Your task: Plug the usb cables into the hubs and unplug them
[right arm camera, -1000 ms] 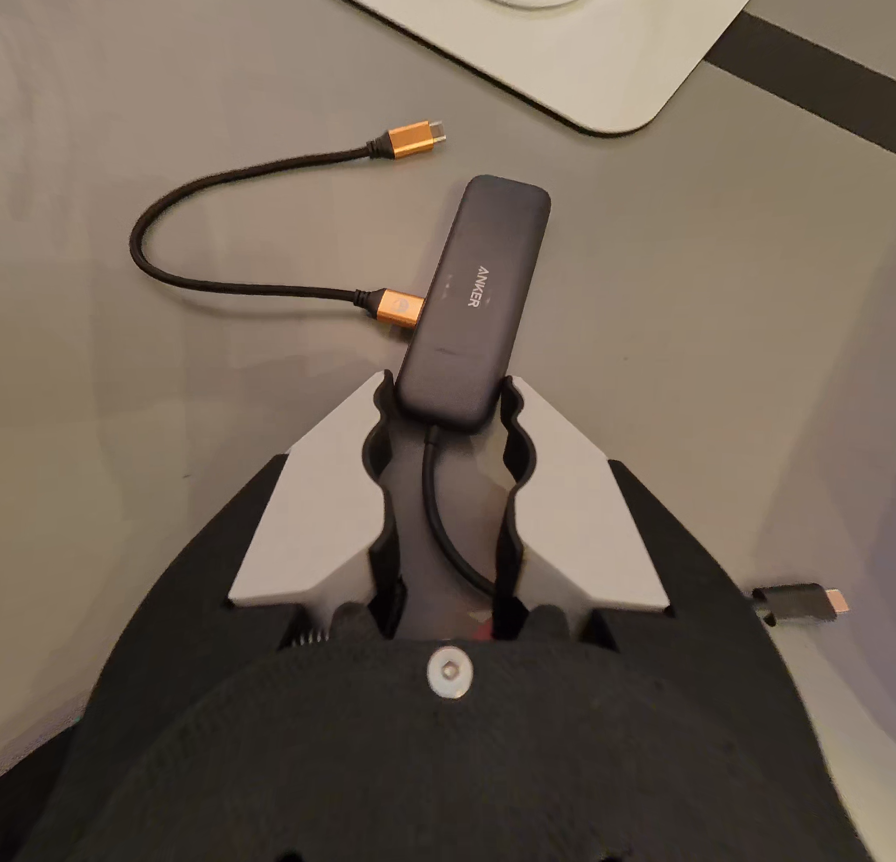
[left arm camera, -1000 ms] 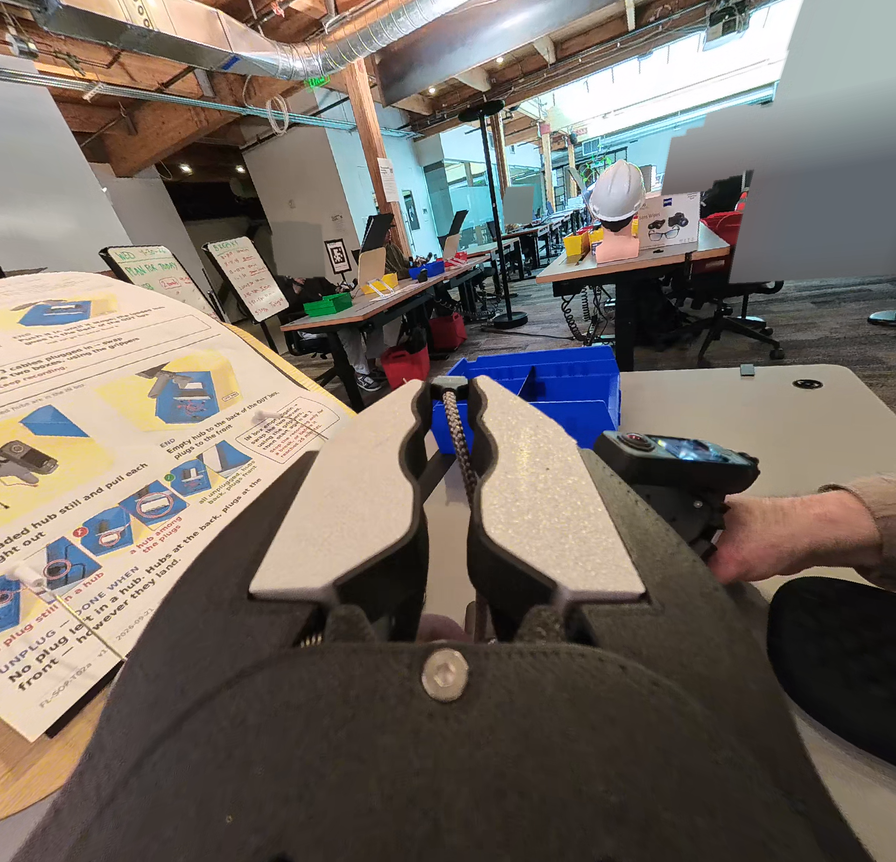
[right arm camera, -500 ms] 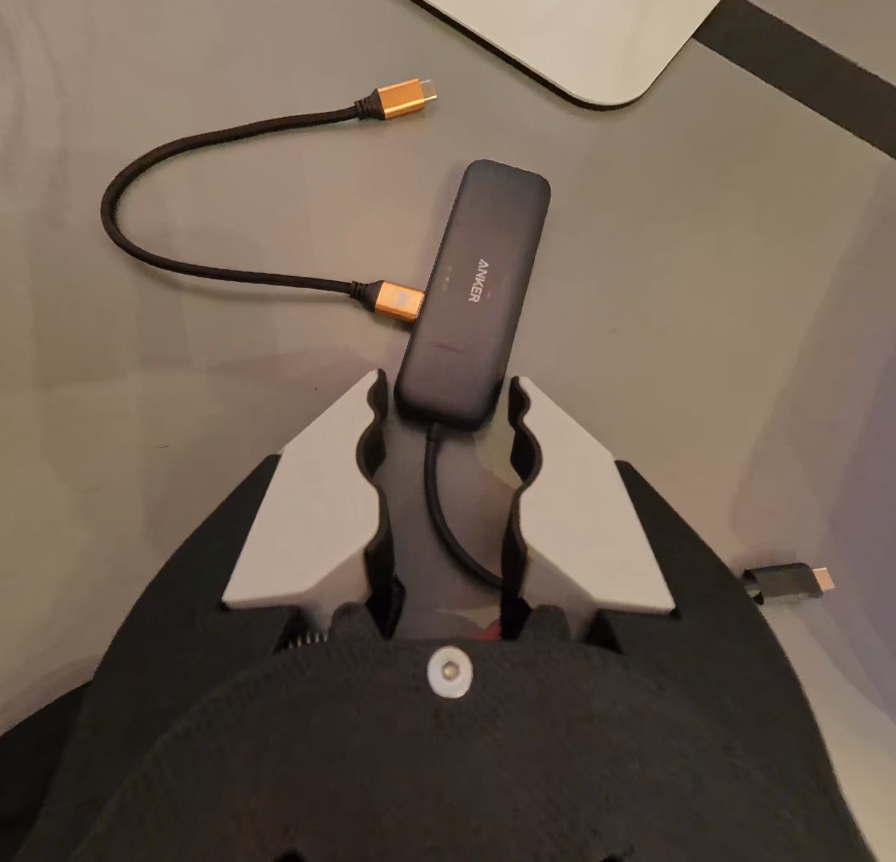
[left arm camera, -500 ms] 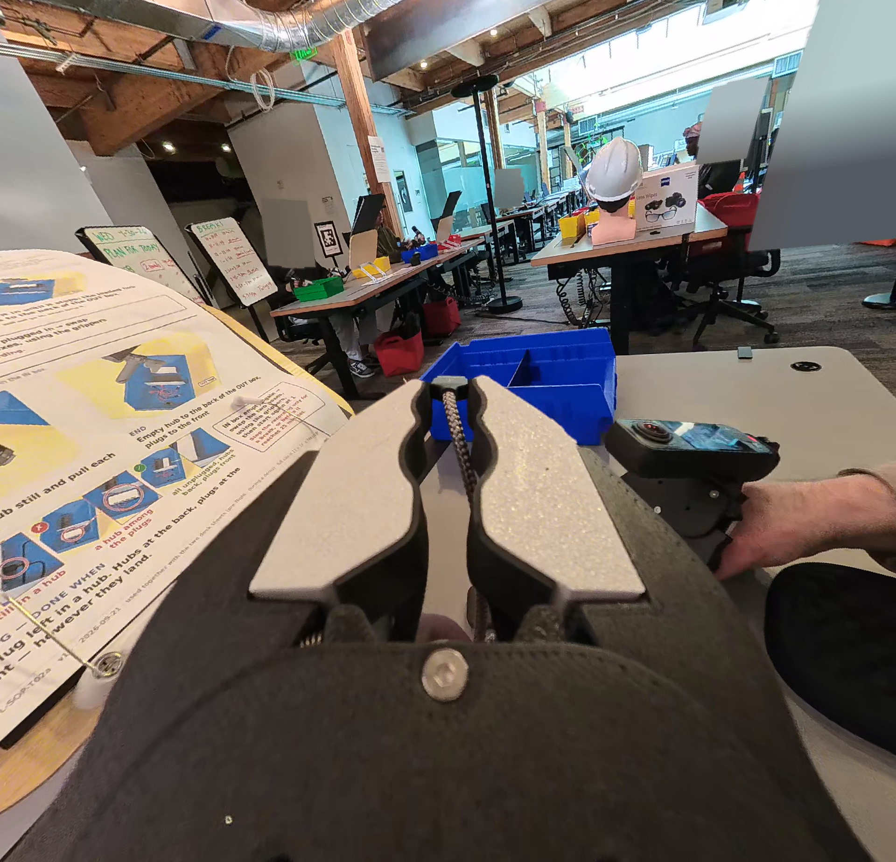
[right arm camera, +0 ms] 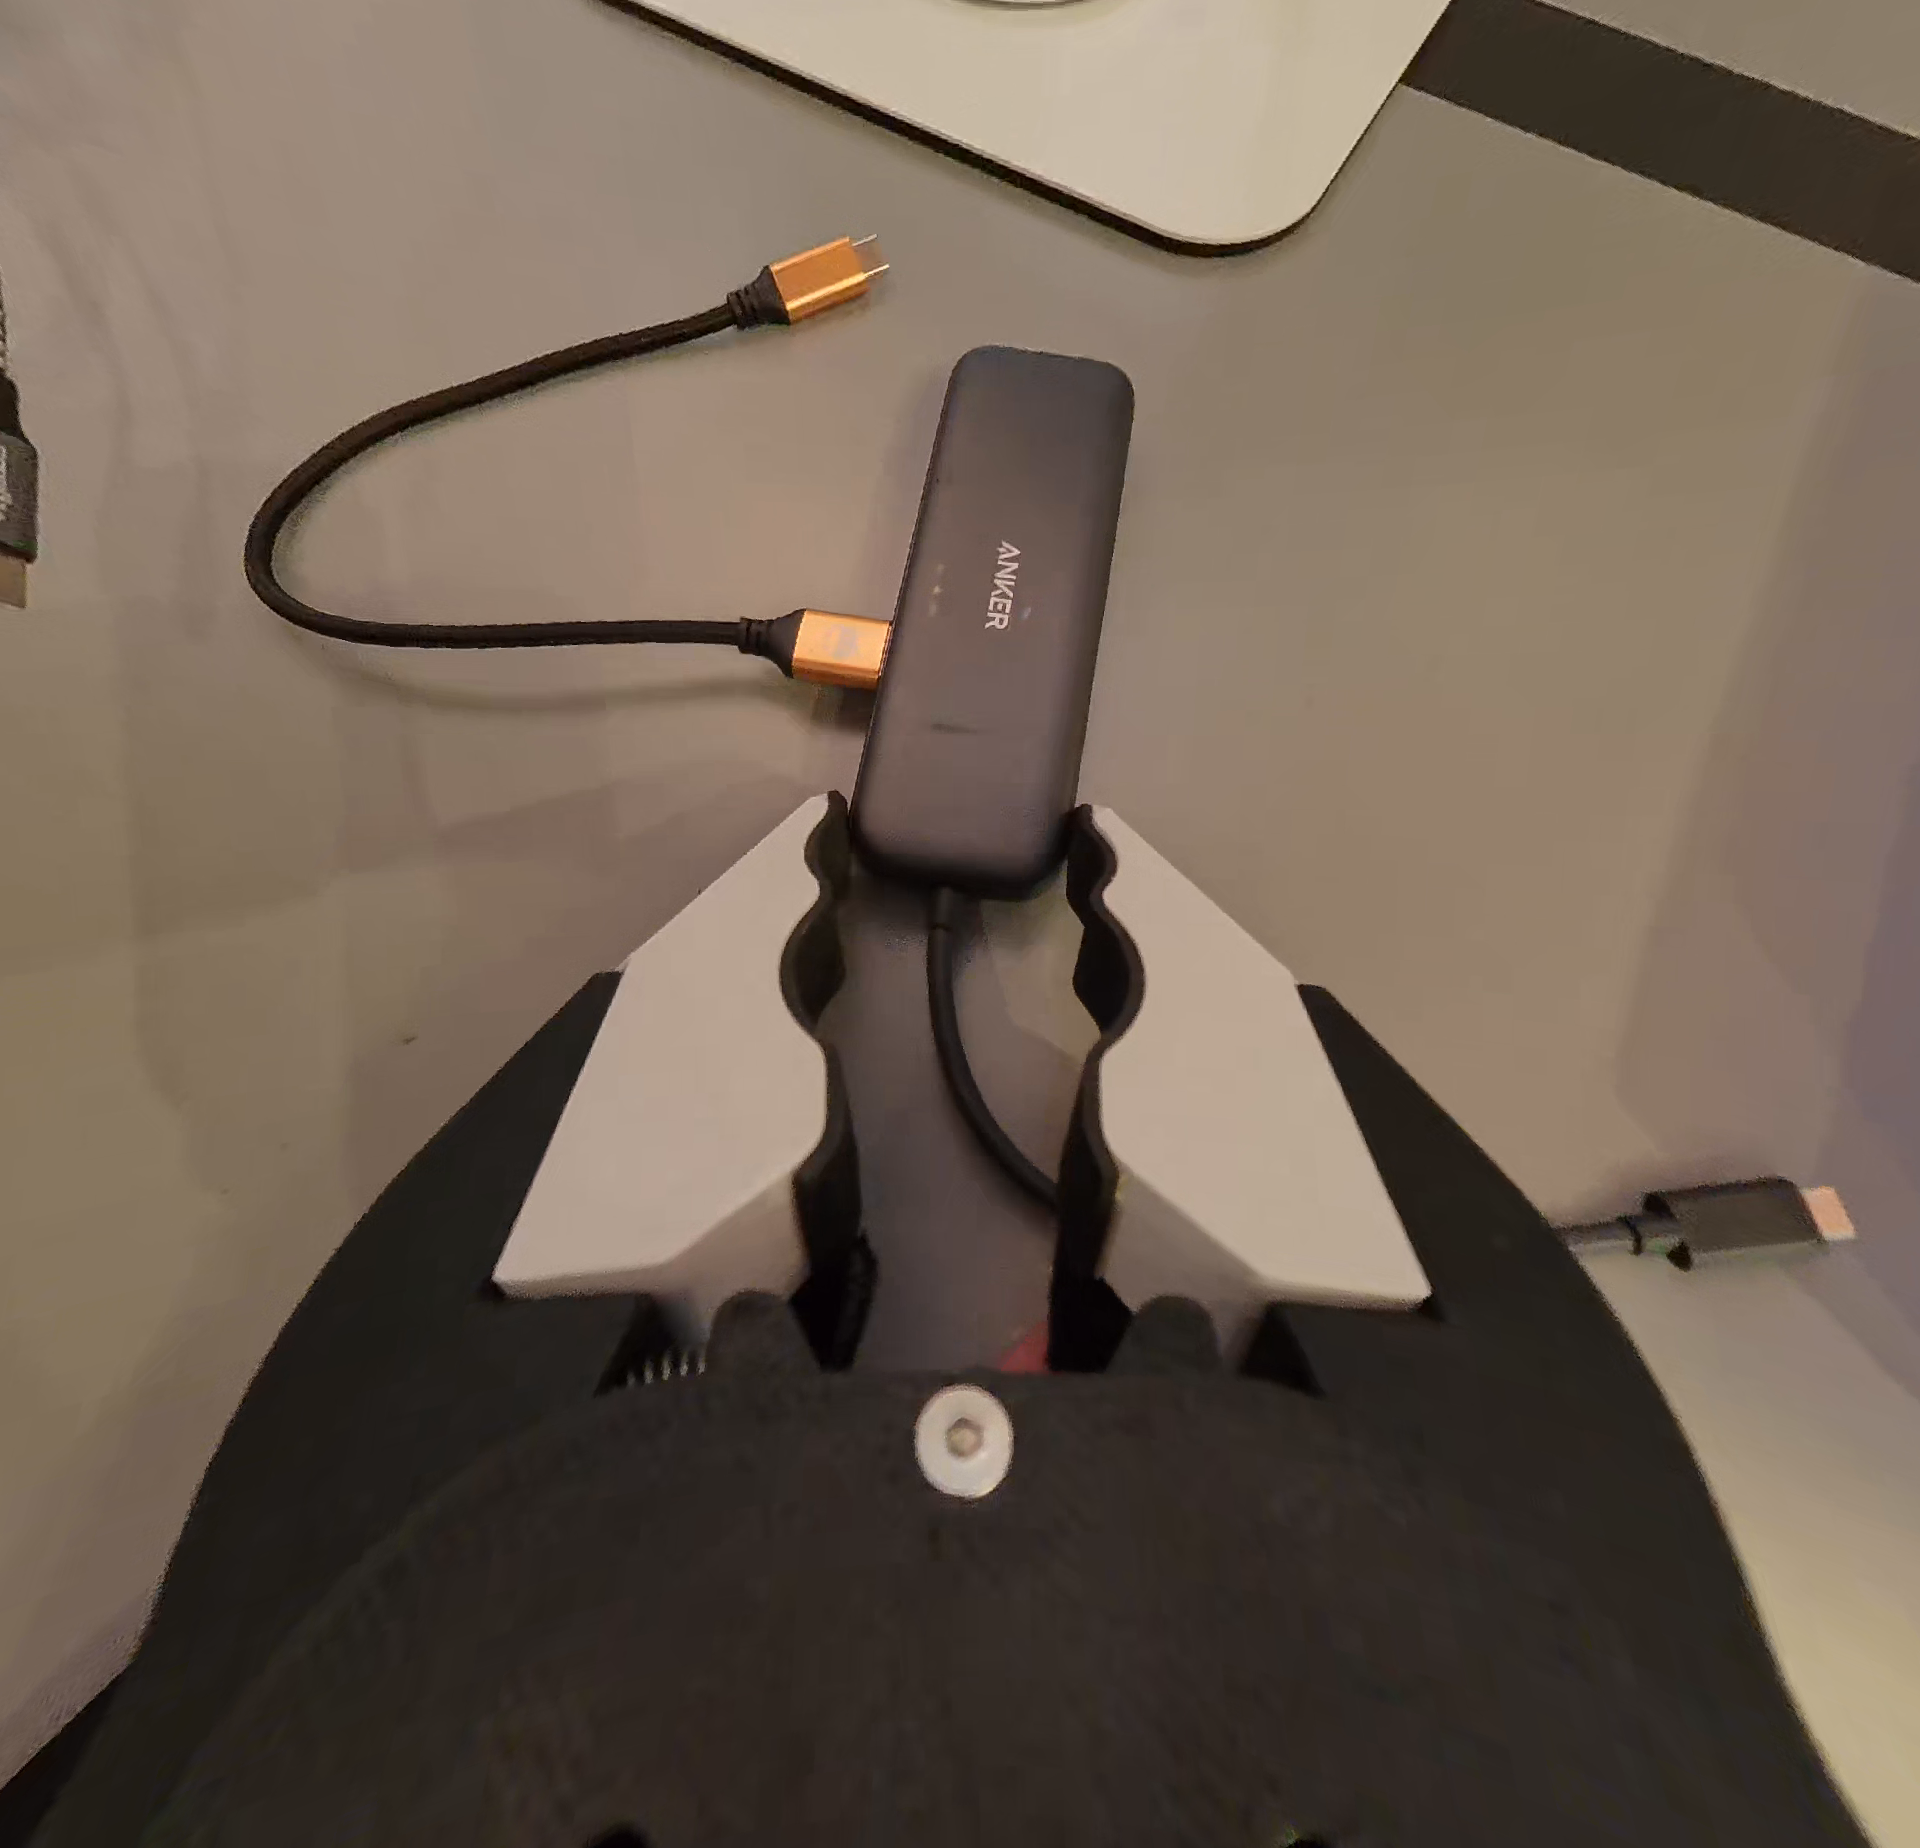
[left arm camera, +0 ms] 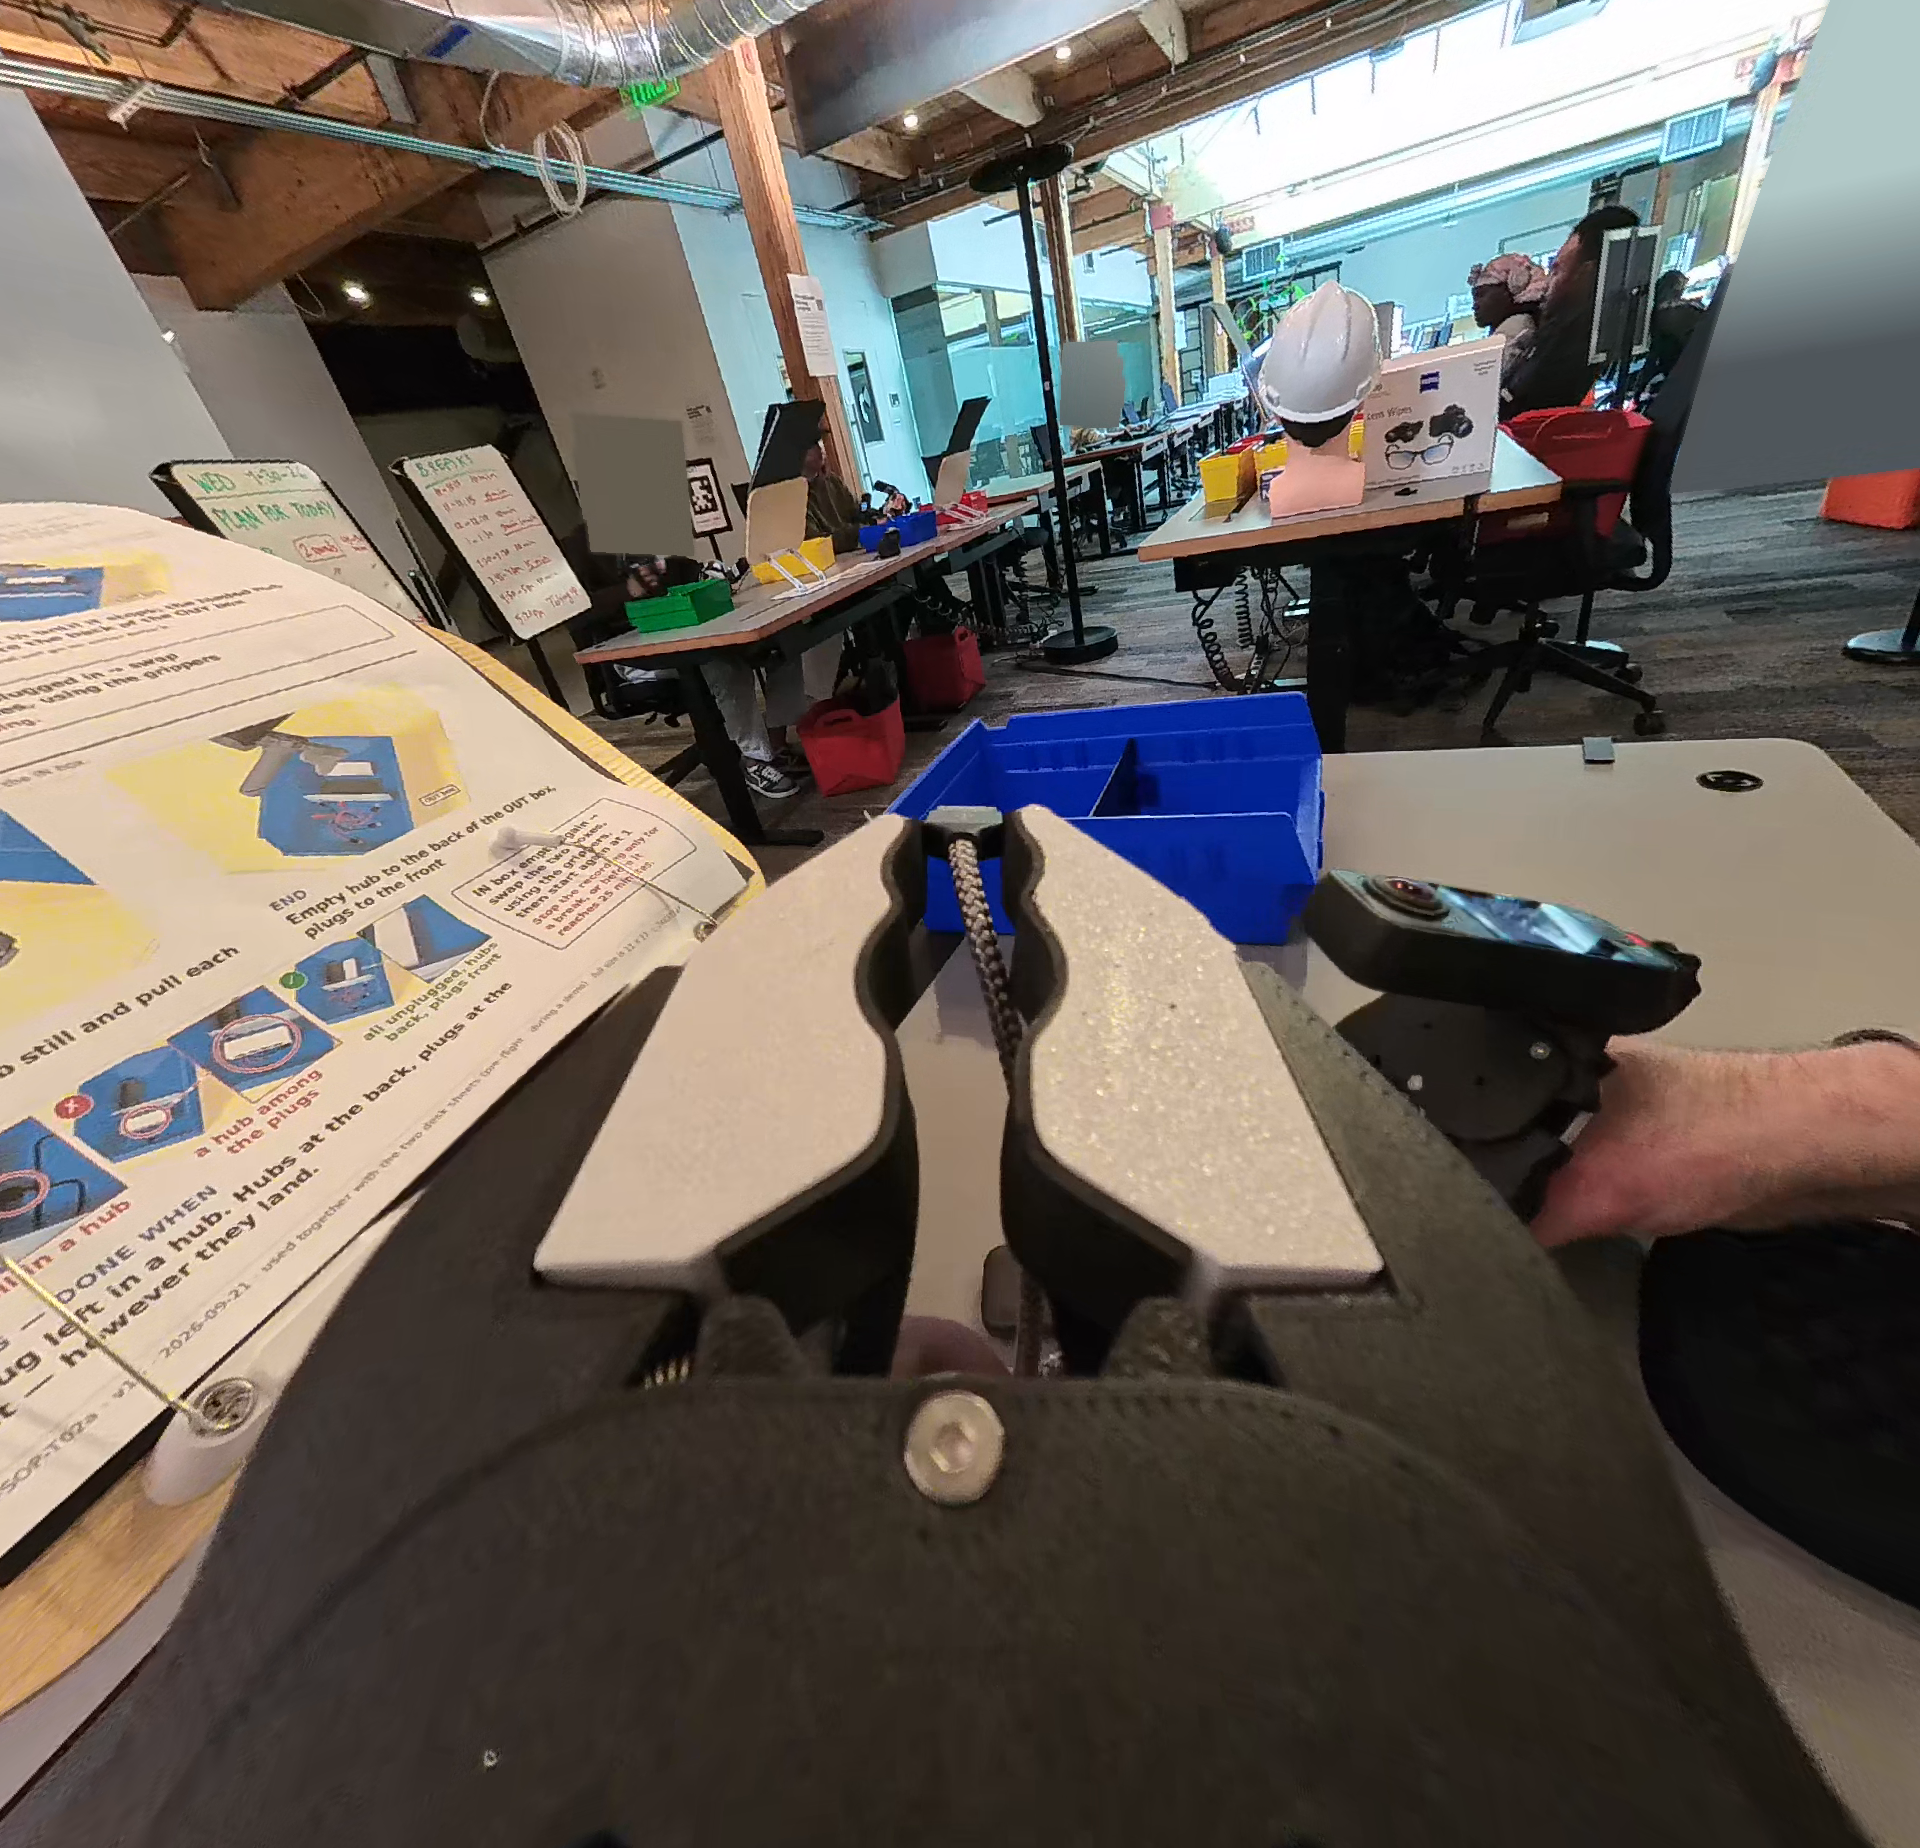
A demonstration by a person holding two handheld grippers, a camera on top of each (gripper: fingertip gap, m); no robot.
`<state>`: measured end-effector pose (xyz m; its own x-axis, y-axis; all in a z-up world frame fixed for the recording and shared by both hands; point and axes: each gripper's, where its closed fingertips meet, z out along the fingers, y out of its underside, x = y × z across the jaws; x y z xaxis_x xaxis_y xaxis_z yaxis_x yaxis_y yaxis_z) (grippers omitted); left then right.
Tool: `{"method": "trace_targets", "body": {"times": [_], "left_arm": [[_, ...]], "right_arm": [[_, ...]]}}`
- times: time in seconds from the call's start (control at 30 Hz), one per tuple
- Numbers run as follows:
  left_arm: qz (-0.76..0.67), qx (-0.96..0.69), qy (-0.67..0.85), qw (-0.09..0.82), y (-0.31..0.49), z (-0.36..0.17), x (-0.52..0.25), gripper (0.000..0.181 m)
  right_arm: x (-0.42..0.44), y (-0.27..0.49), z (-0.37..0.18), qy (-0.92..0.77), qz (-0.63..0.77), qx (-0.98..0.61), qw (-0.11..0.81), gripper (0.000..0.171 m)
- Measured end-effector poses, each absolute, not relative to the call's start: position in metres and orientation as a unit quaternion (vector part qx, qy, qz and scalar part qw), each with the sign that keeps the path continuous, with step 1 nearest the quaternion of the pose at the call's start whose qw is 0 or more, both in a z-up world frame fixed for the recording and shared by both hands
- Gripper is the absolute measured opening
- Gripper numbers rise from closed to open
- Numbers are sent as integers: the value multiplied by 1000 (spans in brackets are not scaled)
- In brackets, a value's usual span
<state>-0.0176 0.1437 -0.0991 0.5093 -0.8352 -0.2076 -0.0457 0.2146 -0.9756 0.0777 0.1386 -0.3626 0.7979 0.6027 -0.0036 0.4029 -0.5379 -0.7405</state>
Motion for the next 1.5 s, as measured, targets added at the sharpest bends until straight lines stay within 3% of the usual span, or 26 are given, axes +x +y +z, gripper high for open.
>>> {"method": "trace_targets", "body": {"times": [0.4,0.83,1.5], "left_arm": [[-283,-565,402,663,151,-111,-16,14],[-275,-572,403,660,168,-142,-10,13],[-279,-578,416,645,172,-179,12,14]], "right_arm": [[86,144,-326,-278,151,-851,419,40],[85,151,-265,-213,263,-821,460,40],[76,146,-223,-171,360,-783,478,40]]}}
